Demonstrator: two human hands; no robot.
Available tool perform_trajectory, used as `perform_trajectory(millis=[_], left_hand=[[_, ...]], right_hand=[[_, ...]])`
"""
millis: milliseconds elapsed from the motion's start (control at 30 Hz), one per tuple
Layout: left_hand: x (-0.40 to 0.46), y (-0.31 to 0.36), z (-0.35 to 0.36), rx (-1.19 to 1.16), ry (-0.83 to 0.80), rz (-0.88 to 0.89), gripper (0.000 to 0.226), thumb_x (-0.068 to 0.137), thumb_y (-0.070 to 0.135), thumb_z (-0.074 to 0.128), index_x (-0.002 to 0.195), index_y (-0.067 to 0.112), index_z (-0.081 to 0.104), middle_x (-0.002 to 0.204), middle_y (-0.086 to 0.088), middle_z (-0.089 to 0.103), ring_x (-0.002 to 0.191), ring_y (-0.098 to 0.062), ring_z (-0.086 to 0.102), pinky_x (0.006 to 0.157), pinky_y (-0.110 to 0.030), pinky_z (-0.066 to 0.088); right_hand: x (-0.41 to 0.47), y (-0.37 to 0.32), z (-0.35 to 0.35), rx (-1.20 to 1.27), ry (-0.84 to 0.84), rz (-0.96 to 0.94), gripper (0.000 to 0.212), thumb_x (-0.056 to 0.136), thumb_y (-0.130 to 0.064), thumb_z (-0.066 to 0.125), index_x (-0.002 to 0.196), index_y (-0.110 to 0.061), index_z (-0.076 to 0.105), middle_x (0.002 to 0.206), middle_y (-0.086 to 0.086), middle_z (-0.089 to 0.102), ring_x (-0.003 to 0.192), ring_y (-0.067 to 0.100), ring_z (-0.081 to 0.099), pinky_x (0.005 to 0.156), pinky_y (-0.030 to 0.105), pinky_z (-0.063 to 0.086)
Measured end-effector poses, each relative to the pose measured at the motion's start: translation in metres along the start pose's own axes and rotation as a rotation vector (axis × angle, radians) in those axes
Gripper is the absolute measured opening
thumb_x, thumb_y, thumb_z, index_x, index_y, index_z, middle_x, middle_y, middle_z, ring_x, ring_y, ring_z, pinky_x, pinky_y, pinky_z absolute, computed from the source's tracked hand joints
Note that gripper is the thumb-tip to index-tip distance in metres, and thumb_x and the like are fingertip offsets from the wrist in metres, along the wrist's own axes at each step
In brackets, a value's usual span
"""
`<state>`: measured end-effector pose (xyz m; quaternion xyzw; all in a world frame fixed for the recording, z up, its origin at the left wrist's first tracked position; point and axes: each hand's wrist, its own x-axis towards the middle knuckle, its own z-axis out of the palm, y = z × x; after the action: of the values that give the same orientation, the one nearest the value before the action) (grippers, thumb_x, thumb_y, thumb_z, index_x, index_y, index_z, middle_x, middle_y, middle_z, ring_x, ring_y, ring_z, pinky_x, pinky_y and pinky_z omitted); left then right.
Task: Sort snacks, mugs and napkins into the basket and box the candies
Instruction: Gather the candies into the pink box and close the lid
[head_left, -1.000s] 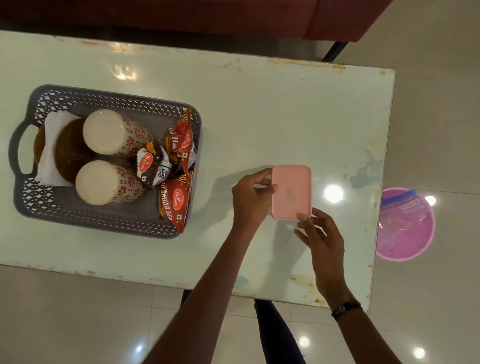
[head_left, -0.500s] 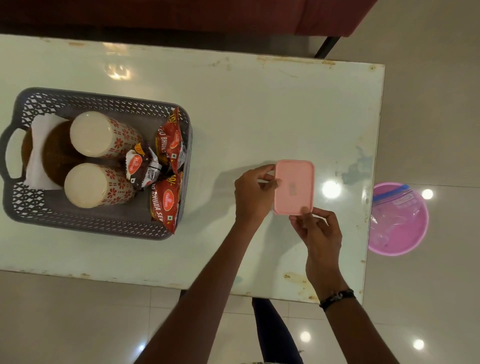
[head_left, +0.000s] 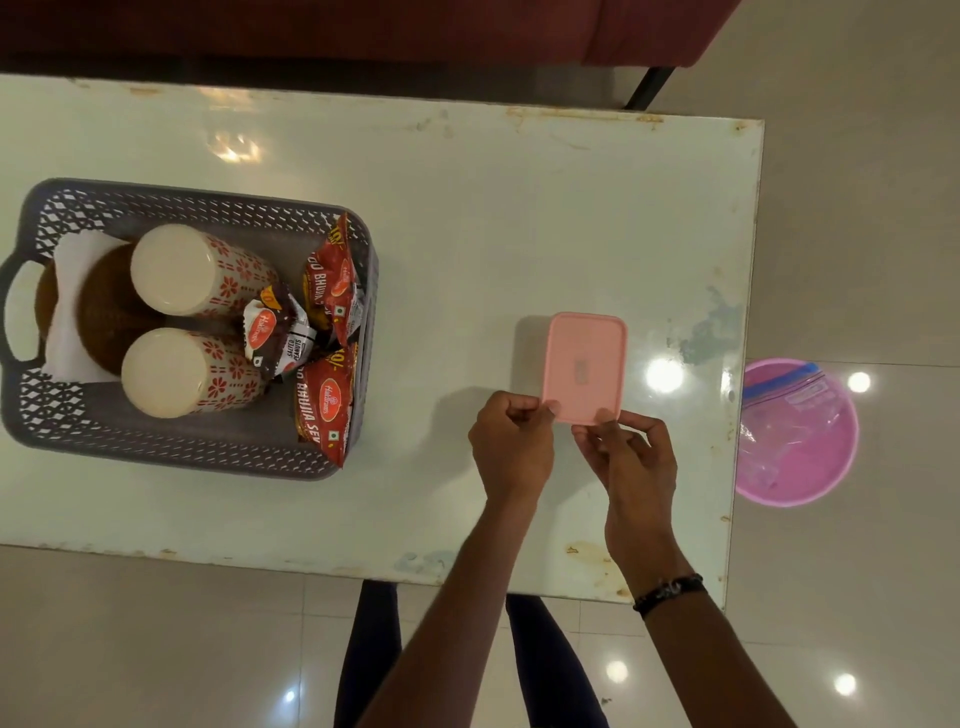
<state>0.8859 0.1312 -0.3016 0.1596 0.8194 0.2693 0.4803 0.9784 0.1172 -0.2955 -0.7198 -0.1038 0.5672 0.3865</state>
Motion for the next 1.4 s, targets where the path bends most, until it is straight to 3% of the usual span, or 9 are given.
perform_trajectory(millis=[167,233,300,433,600,933,1200,1333,1400], left_hand=[[0.003,0.007,-0.001,0.066,-0.009,-0.036,0.012,0.077,0.019,0.071,0.081,0.013,0.062,0.084,-0.005,0.071,0.079,-0.021,0.067,0.080,-0.037,0.056],[0.004,0.008,-0.001,0.061,-0.017,-0.045,0.013,0.077,0.019,0.072,0.082,0.011,0.063,0.085,-0.007,0.071,0.079,-0.021,0.067,0.080,-0.038,0.056],[0.004,0.008,-0.001,0.052,-0.023,-0.051,0.013,0.076,0.018,0.072,0.082,0.010,0.063,0.085,-0.008,0.071,0.079,-0.022,0.067,0.080,-0.038,0.056],[0.004,0.008,-0.001,0.045,-0.025,-0.046,0.013,0.076,0.018,0.072,0.079,0.011,0.062,0.084,-0.010,0.072,0.079,-0.023,0.068,0.079,-0.036,0.055],[0.005,0.008,0.000,0.024,-0.027,-0.054,0.012,0.076,0.016,0.072,0.076,0.014,0.060,0.083,-0.010,0.071,0.079,-0.024,0.068,0.080,-0.039,0.056],[0.002,0.007,0.001,0.065,-0.020,-0.019,0.013,0.078,0.017,0.071,0.083,0.008,0.062,0.083,-0.004,0.066,0.077,-0.021,0.063,0.078,-0.033,0.054],[-0.003,0.005,-0.002,-0.005,0.018,-0.001,0.010,0.081,0.014,0.066,0.082,0.013,0.057,0.072,0.008,0.054,0.077,-0.019,0.059,0.077,-0.032,0.051],[-0.004,-0.015,-0.022,-0.191,0.130,-0.064,0.014,0.079,0.016,0.070,0.075,0.021,0.057,0.078,0.006,0.062,0.081,-0.026,0.067,0.077,-0.038,0.057],[-0.002,-0.025,-0.039,-0.351,0.215,-0.133,0.012,0.078,0.016,0.073,0.080,0.013,0.061,0.084,-0.002,0.066,0.078,-0.023,0.068,0.068,-0.028,0.059]], right_hand=[[0.010,-0.014,-0.005,-0.456,-0.017,-0.076,0.022,0.087,-0.038,0.063,0.094,-0.018,0.058,0.093,0.002,0.070,0.087,0.018,0.069,0.084,0.033,0.056],[0.024,-0.023,0.002,-0.557,-0.024,-0.155,0.028,0.088,-0.042,0.060,0.103,-0.017,0.059,0.100,-0.002,0.066,0.092,0.016,0.064,0.075,0.019,0.052],[0.041,-0.035,0.014,-0.511,-0.035,-0.188,0.029,0.089,-0.038,0.060,0.109,-0.017,0.062,0.101,-0.005,0.063,0.086,0.008,0.060,0.063,0.008,0.045],[0.065,-0.056,0.026,-0.332,-0.110,-0.154,0.018,0.084,-0.026,0.069,0.099,-0.016,0.071,0.092,-0.006,0.068,0.087,0.011,0.059,0.078,0.028,0.049],[0.060,-0.053,0.014,-0.197,-0.209,-0.064,0.028,0.086,-0.027,0.065,0.111,-0.016,0.069,0.107,-0.003,0.069,0.094,0.011,0.060,0.083,0.028,0.050],[0.063,-0.045,0.028,-0.200,0.067,-0.123,0.011,0.082,-0.023,0.070,0.092,-0.024,0.074,0.108,0.000,0.071,0.084,0.010,0.062,0.078,0.031,0.052],[0.043,-0.016,-0.009,-0.648,-0.222,-0.331,0.051,0.095,-0.028,0.053,0.143,-0.031,0.036,0.119,0.007,0.053,0.103,0.022,0.059,0.063,0.011,0.056],[0.029,-0.002,0.011,-0.692,-0.237,-0.368,0.053,0.090,-0.024,0.060,0.139,-0.030,0.041,0.105,0.011,0.055,0.095,0.028,0.064,0.070,0.034,0.061],[0.020,0.007,0.032,-0.747,-0.251,-0.408,0.053,0.088,-0.028,0.064,0.137,-0.034,0.044,0.098,0.007,0.057,0.087,0.026,0.066,0.071,0.045,0.060]])
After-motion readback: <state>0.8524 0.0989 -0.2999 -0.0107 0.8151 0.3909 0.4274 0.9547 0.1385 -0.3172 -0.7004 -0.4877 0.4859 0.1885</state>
